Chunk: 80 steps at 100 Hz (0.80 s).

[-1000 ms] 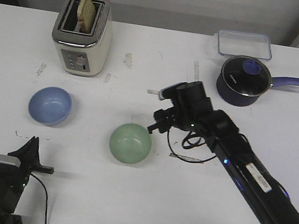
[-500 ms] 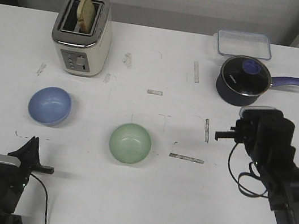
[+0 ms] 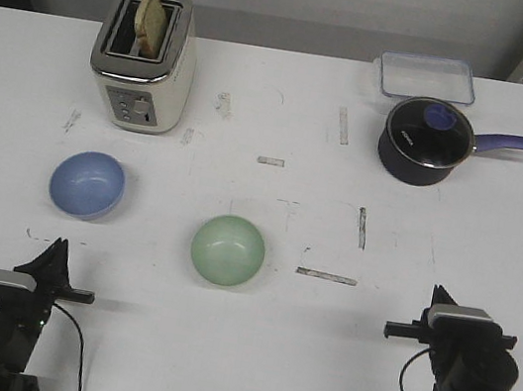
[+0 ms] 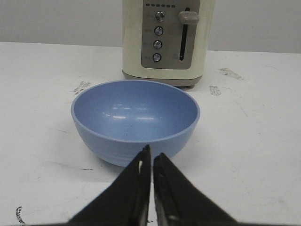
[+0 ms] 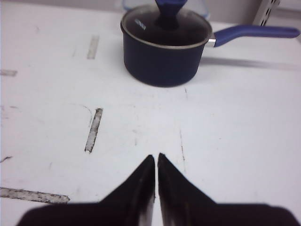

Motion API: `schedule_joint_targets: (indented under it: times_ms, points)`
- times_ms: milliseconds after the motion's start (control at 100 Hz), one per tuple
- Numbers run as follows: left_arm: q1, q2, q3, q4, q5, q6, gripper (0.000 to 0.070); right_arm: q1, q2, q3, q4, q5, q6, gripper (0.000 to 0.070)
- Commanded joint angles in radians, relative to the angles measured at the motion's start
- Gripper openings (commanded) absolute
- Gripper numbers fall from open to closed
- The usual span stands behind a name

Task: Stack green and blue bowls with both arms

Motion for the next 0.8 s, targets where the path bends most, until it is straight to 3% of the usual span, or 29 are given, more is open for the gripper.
schedule_joint_targets:
  times_ms: [0,190,290,470,600,790]
  points:
    - [0.003,-0.002,-0.021,0.013,0.0,-0.004,0.0001,0.001,-0.056,-0.014,0.019,0.0,0.003,0.0]
    - [0.003,-0.002,0.023,0.117,-0.042,-0.091,0.0001,0.001,-0.139,-0.04,0.022,0.0,0.003,0.0]
    - [0.003,0.019,0.117,0.166,-0.055,-0.084,0.0001,0.001,-0.142,-0.04,0.024,0.0,0.003,0.0]
    - [0.006,0.23,0.416,0.134,-0.074,-0.044,0.0001,0.001,-0.141,-0.04,0.024,0.0,0.003,0.0]
    - [0.016,0.469,0.708,-0.007,-0.074,-0.029,0.0001,0.002,-0.14,-0.041,0.024,0.0,0.003,0.0]
    - [0.089,0.802,1.11,-0.372,-0.074,0.071,0.0001,0.002,-0.118,-0.049,0.034,0.0,0.003,0.0]
